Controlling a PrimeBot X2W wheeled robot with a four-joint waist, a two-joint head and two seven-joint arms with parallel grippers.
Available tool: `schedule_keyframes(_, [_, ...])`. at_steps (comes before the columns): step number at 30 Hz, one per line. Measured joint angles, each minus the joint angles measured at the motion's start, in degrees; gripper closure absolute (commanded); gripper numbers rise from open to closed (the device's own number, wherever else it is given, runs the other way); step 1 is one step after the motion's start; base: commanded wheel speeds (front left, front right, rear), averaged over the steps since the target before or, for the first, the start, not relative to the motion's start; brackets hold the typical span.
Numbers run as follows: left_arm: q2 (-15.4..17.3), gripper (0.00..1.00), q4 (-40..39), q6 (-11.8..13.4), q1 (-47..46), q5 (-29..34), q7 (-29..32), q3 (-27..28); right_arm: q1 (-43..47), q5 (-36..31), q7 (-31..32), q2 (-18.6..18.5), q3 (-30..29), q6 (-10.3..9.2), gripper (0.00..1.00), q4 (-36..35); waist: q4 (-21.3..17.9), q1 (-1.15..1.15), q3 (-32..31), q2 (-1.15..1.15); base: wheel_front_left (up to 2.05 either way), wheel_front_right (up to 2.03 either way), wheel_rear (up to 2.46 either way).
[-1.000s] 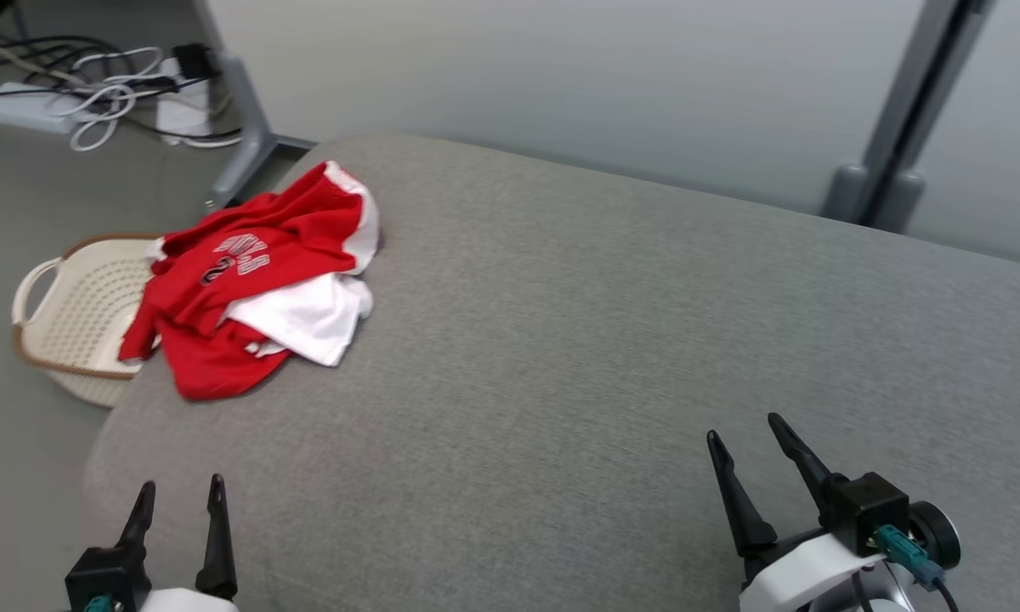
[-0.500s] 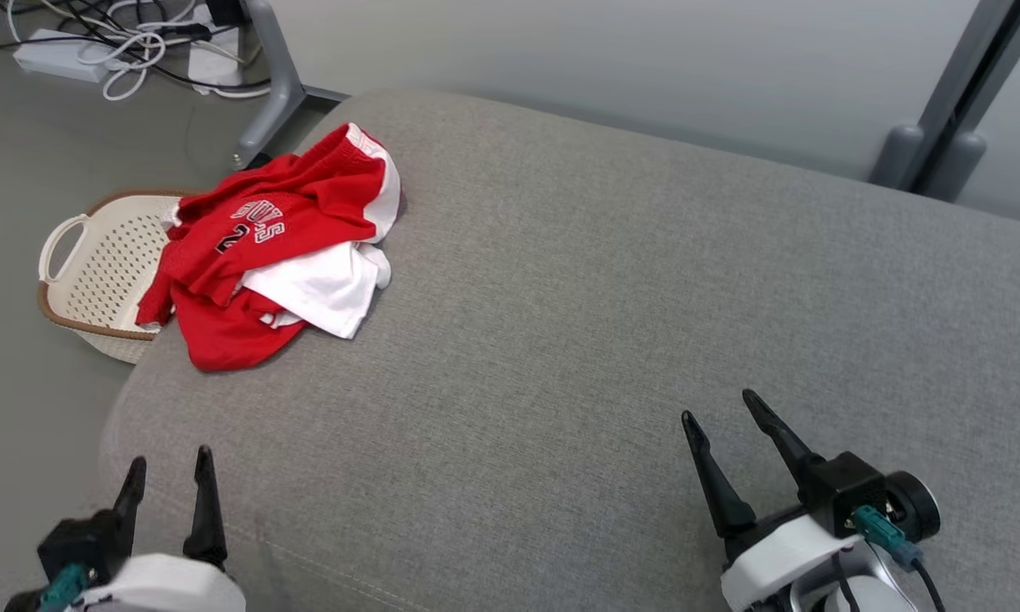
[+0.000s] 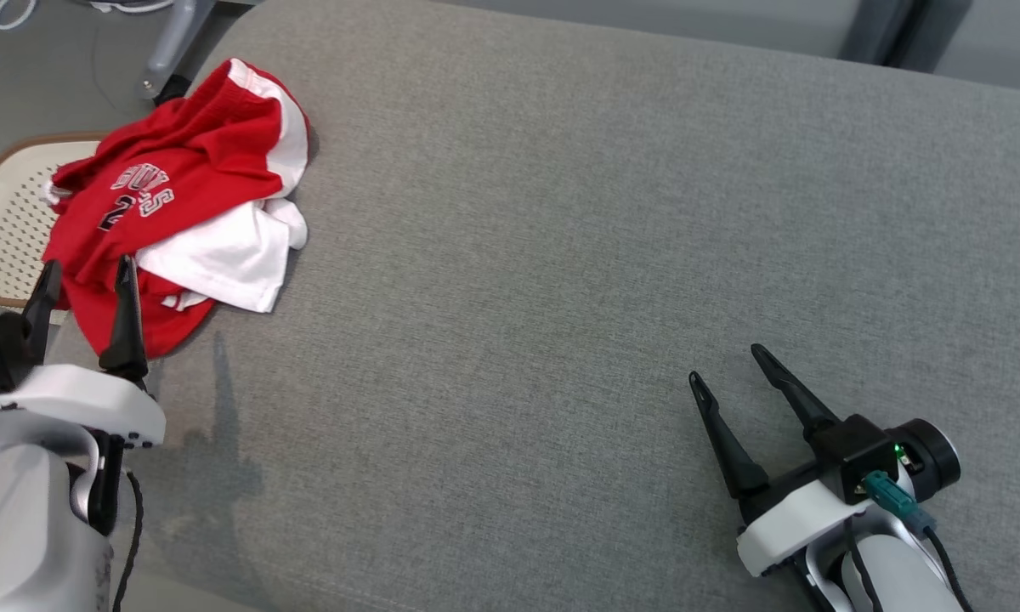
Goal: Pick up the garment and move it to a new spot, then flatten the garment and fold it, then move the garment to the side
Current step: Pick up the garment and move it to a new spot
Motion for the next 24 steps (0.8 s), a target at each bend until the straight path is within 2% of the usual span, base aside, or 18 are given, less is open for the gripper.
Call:
schedule_keyframes(7, [5.8, 0.0, 10.43, -0.02, -10.44, -5.06, 0.4, -8.14, -1.93, 0.01, 0.0, -1.6, 1.15, 0.0, 0.0, -0.8, -2.73, 0.0, 4.48, 0.0, 0.0, 0.0, 0.0])
schedule_keyframes(13, [9.48, 0.0, 19.16, -0.02, -19.04, -7.02, 4.14, -12.68, -3.89, -0.12, -0.2, -2.15, 1.94, 0.0, 0.0, -2.4, -4.69, 0.0, 7.98, 0.0, 0.0, 0.0, 0.0])
schedule_keyframes(20, [11.24, 0.0, 27.88, 0.37, -25.69, -6.39, 9.15, -14.11, -5.47, -0.18, -0.37, -1.97, 1.81, 0.09, 0.0, -2.82, -6.44, 0.0, 10.86, 0.0, 0.0, 0.0, 0.0])
schedule_keyframes(24, [11.57, 0.0, 31.45, 1.45, -27.72, -6.39, 11.98, -14.37, -5.94, -0.12, -0.46, -1.6, 1.82, 0.1, 0.0, -2.86, -7.21, 0.0, 11.73, 0.0, 0.0, 0.0, 0.0])
